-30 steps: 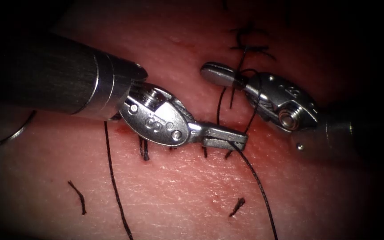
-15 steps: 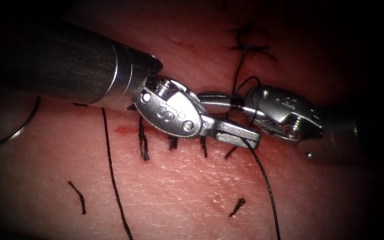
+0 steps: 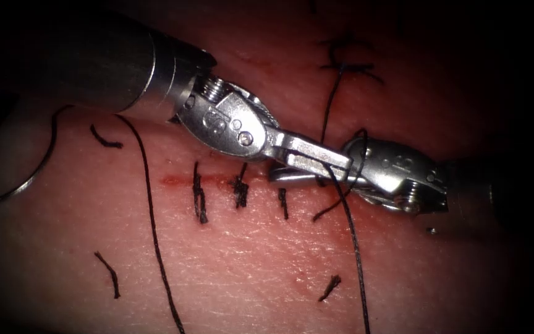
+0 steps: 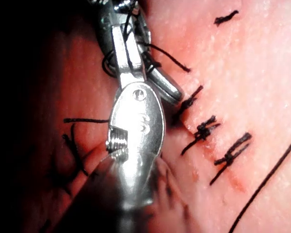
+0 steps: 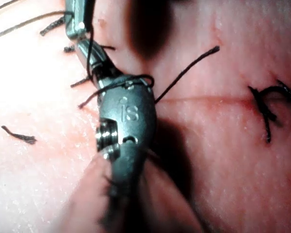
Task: Wound Closure
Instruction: Loop the suture counter-clockwise around the right gripper two times.
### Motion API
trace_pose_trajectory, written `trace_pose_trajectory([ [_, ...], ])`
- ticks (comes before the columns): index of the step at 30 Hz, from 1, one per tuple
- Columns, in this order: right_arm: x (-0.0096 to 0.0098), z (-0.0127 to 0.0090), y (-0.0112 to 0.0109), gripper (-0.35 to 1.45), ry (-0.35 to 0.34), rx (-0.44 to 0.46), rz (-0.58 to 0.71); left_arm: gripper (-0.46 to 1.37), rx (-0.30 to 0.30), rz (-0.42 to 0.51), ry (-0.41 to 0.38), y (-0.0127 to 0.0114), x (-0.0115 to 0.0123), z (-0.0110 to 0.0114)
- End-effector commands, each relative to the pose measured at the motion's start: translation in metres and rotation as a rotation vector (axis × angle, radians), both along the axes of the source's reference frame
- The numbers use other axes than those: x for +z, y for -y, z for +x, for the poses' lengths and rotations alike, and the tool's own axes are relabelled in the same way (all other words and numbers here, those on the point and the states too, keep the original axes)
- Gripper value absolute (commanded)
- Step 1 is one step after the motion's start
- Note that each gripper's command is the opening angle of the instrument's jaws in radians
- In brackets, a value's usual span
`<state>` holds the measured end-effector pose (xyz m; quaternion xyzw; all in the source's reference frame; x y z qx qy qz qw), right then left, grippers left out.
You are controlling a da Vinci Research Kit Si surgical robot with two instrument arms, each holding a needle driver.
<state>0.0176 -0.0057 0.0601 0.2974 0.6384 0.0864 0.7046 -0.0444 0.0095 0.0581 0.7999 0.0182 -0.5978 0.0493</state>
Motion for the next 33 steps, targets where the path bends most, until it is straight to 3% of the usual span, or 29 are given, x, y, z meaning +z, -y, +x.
trace_pose_trajectory([
  [1, -0.0001, -0.0001, 0.0, -0.35, -0.014, -0.013, 0.0, -0.35, 0.009, 0.005, 0.015, -0.0003, 0.0005, 0.0001],
  [8, -0.0001, -0.0004, 0.0001, -0.35, -0.107, -0.045, 0.009, -0.35, 0.031, 0.014, 0.056, -0.0018, 0.004, 0.0014],
  [18, -0.0001, -0.001, 0.0002, -0.35, -0.265, -0.046, 0.037, -0.35, 0.02, 0.003, 0.073, -0.0015, 0.0081, 0.0024],
  [27, -0.0001, -0.0013, -0.0003, -0.35, -0.345, 0.139, 0.143, -0.35, 0.031, -0.006, 0.075, -0.0001, 0.0084, 0.0029],
  [33, -0.0004, -0.0016, -0.0018, -0.35, -0.339, 0.234, 0.193, -0.35, 0.042, -0.017, 0.082, 0.0017, 0.0082, 0.0033],
])
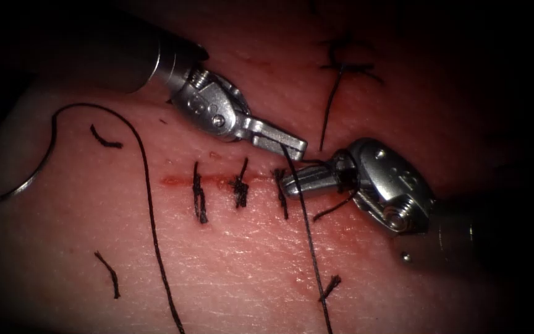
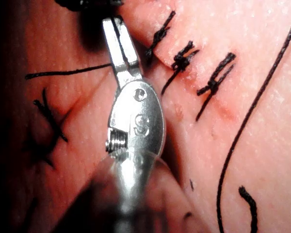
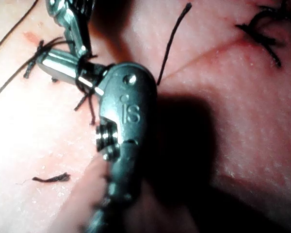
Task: Wound Closure
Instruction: Loop the suture counter-clockwise around the right gripper two times.
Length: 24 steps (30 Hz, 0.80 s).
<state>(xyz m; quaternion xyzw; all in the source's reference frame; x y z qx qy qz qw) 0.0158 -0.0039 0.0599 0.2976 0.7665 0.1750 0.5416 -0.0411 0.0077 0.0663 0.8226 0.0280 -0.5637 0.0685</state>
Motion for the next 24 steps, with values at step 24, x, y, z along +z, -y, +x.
trace_pose_trajectory([
  [24, -0.0003, 0.0, -0.0003, 0.09, 0.38, 0.394, 0.339, -0.35, -0.025, -0.006, -0.026, 0.0042, -0.0015, -0.0015],
])
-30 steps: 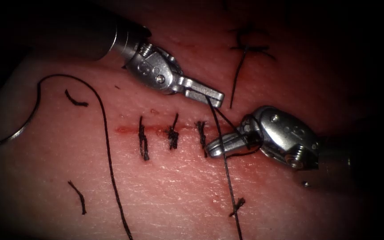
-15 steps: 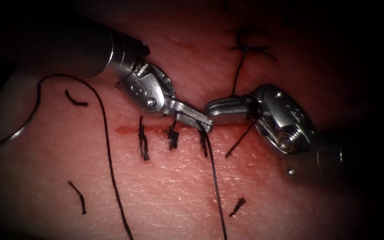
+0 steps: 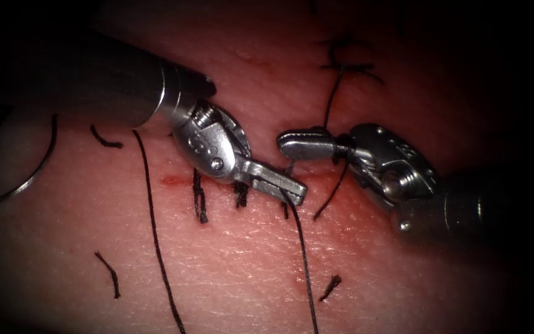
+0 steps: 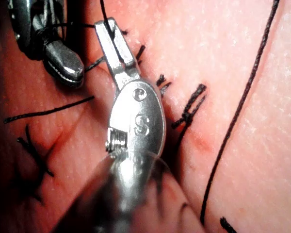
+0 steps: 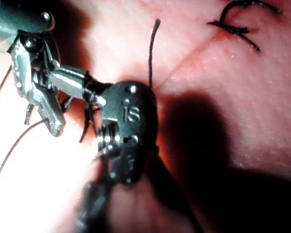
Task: Wound Closure
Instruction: Loop the suture counter-clockwise around the right gripper two times, then grab the suture tail with the right gripper.
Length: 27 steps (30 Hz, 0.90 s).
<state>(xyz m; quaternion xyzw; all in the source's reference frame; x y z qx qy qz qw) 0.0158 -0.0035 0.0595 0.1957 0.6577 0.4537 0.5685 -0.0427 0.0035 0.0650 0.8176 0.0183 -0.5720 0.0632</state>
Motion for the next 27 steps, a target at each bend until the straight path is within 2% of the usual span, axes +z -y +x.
trace_pose_trajectory([
  [1, 0.0, 0.0, 0.0001, 0.27, 0.045, 0.018, 0.011, -0.35, -0.009, -0.007, -0.014, 0.0004, -0.0004, 0.0001],
  [2, 0.0, 0.0, 0.0001, 0.31, 0.05, 0.022, 0.017, -0.35, -0.009, -0.007, -0.015, 0.0004, -0.0004, 0.0001],
  [3, 0.0, 0.0, 0.0001, 0.64, 0.097, 0.043, 0.022, -0.35, -0.014, -0.012, -0.017, 0.0008, -0.0008, 0.0],
  [4, 0.0, 0.0, 0.0001, 0.69, 0.106, 0.045, 0.023, -0.35, -0.014, -0.012, -0.017, 0.0008, -0.0008, 0.0],
  [5, 0.0, 0.0001, 0.0001, 0.89, 0.134, 0.059, 0.044, -0.35, -0.016, -0.012, -0.02, 0.001, -0.0011, -0.0002],
  [6, 0.0, 0.0001, 0.0002, 1.01, 0.158, 0.068, 0.053, -0.35, -0.022, -0.016, -0.023, 0.001, -0.0012, -0.0003],
  [9, -0.0001, 0.0001, 0.0003, 1.18, 0.223, 0.103, 0.08, -0.35, -0.046, -0.02, -0.044, 0.0009, -0.0017, -0.0009],
  [13, -0.0003, -0.0003, 0.0006, 1.16, 0.285, 0.144, 0.096, -0.35, -0.087, -0.024, -0.084, 0.0005, -0.0023, -0.0015],
  [17, -0.0004, -0.0011, 0.0007, 1.07, 0.325, 0.202, 0.124, -0.35, -0.16, -0.038, -0.102, 0.0008, -0.0028, -0.002],
  [20, -0.0004, -0.002, 0.0006, 0.83, 0.368, 0.256, 0.147, -0.35, -0.216, -0.069, -0.158, 0.0025, -0.0035, -0.0023],
  [21, -0.0004, -0.0023, 0.0006, 0.8, 0.373, 0.263, 0.153, -0.35, -0.225, -0.075, -0.169, 0.0028, -0.0036, -0.0023],
  [27, 0.0002, -0.0035, 0.0002, 0.79, 0.438, 0.309, 0.171, -0.35, -0.267, -0.084, -0.223, 0.0037, -0.0044, -0.0026],
])
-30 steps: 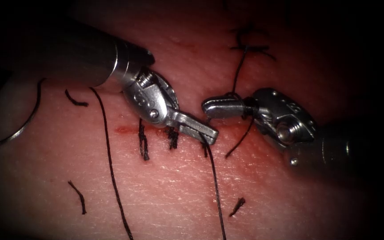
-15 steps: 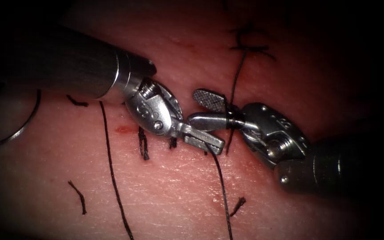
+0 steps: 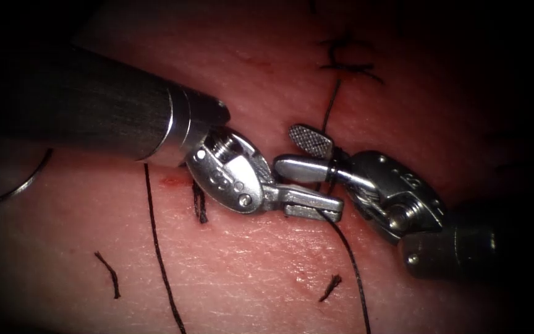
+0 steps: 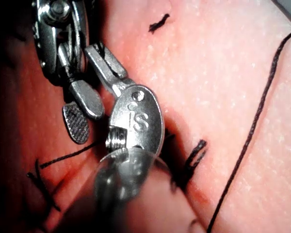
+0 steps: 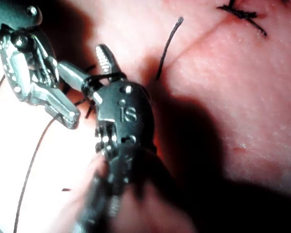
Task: Wound Closure
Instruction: Grab the suture tail with the right gripper.
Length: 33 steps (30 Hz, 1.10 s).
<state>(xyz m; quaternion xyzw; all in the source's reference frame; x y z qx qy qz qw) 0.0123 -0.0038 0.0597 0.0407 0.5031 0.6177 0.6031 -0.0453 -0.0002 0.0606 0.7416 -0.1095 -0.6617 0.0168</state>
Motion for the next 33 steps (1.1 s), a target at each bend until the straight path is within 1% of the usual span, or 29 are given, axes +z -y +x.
trace_pose_trajectory([
  [1, 0.0002, -0.0003, 0.0, 0.79, 0.017, 0.014, 0.004, -0.35, 0.001, -0.004, -0.007, 0.0, 0.0, 0.0],
  [7, 0.0013, -0.002, -0.0004, 0.79, 0.057, 0.054, 0.039, -0.35, -0.028, -0.008, -0.042, -0.0007, 0.0013, 0.0],
  [10, 0.0022, -0.0029, -0.0009, 0.88, 0.089, 0.069, 0.057, -0.35, -0.047, -0.009, -0.067, -0.0014, 0.0027, 0.0002],
  [13, 0.0028, -0.0031, -0.0012, 0.94, 0.086, 0.086, 0.075, -0.35, -0.059, -0.016, -0.081, -0.002, 0.0038, 0.0002],
  [15, 0.0032, -0.0032, -0.0013, 0.98, 0.098, 0.091, 0.087, -0.35, -0.062, -0.006, -0.084, -0.0025, 0.0046, 0.0002],
  [16, 0.0037, -0.0032, -0.0014, 1.03, 0.105, 0.09, 0.098, -0.35, -0.064, -0.003, -0.086, -0.0029, 0.0053, -0.0001],
  [18, 0.0042, -0.0032, -0.0014, 1.08, 0.102, 0.095, 0.115, -0.35, -0.067, 0.001, -0.087, -0.0032, 0.006, -0.0004],
  [21, 0.0049, -0.0033, -0.0015, 1.11, 0.096, 0.1, 0.135, -0.35, -0.072, 0.005, -0.09, -0.0038, 0.0068, -0.0008],
  [24, 0.0054, -0.0037, -0.0015, 1.13, 0.11, 0.11, 0.143, -0.35, -0.071, 0.008, -0.085, -0.0043, 0.0073, -0.0013],
  [28, 0.0056, -0.0042, -0.0015, 1.13, 0.13, 0.13, 0.145, -0.35, -0.068, 0.006, -0.079, -0.0045, 0.0074, -0.0016],
  [33, 0.006, -0.0043, -0.0018, 1.11, 0.113, 0.141, 0.179, -0.35, -0.067, 0.006, -0.077, -0.0047, 0.0076, -0.0018],
])
